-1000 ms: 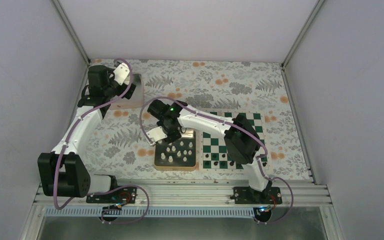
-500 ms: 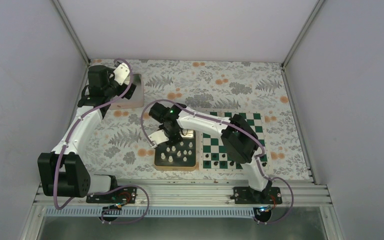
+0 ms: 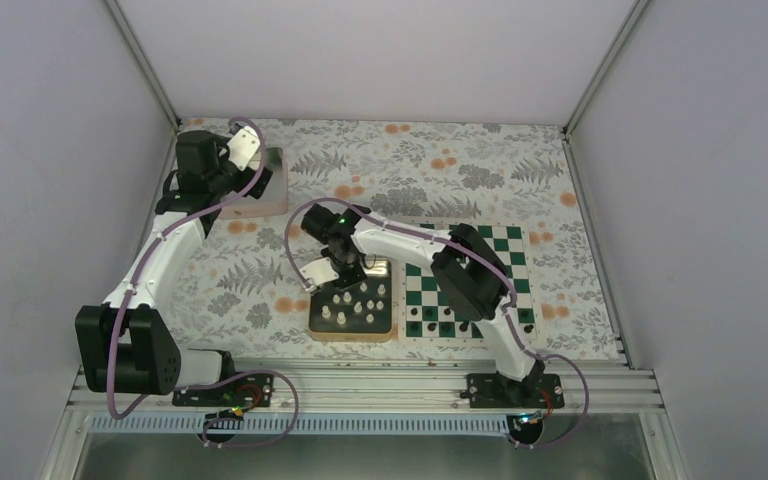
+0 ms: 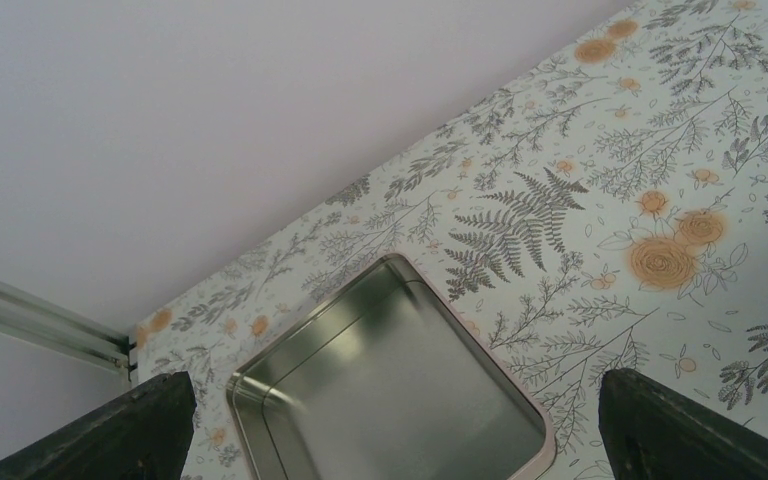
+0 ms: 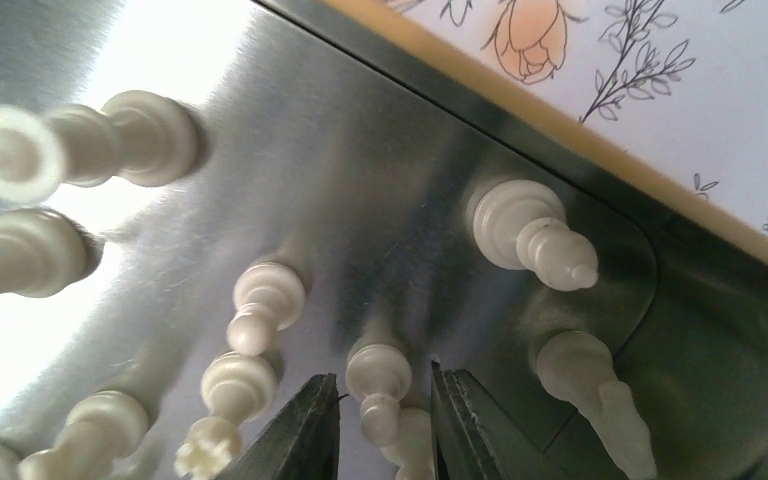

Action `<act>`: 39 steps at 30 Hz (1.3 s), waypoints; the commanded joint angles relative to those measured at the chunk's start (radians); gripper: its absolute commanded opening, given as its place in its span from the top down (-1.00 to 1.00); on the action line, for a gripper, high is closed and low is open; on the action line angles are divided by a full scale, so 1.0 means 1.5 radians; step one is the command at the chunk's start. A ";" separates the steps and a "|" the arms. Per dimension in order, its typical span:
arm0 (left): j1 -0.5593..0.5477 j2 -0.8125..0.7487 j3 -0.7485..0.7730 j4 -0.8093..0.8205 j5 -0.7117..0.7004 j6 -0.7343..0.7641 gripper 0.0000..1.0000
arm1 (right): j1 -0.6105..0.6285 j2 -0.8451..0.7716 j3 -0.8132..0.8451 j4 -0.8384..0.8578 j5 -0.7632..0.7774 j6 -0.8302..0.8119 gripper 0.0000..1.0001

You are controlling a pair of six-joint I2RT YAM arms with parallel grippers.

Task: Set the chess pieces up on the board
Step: Pick up the chess piece from the storage box, then place the chess piece on the chessboard.

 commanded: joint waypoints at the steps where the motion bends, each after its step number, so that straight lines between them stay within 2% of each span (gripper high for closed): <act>1: 0.002 0.004 -0.006 0.010 0.009 0.006 -1.00 | -0.011 0.020 0.023 -0.005 -0.014 0.006 0.46; 4: 0.002 0.004 -0.006 0.010 0.009 0.007 -1.00 | -0.012 0.025 0.024 -0.003 -0.014 0.005 0.48; 10: 0.003 0.007 -0.003 0.010 0.011 0.007 -1.00 | -0.014 0.018 0.038 -0.017 -0.029 0.006 0.70; 19: 0.003 0.003 -0.005 0.006 0.011 0.006 -1.00 | -0.016 0.007 0.049 -0.042 -0.064 0.004 0.89; 25: 0.002 -0.002 -0.004 0.004 0.010 0.005 -1.00 | -0.026 -0.007 0.067 -0.056 -0.069 0.013 0.91; 31: 0.002 -0.005 -0.003 0.004 0.011 0.005 -1.00 | -0.074 -0.042 0.118 -0.097 -0.078 0.023 0.91; 39: 0.003 -0.005 -0.004 0.004 0.012 0.005 -1.00 | -0.198 -0.060 0.167 -0.124 -0.055 0.027 0.91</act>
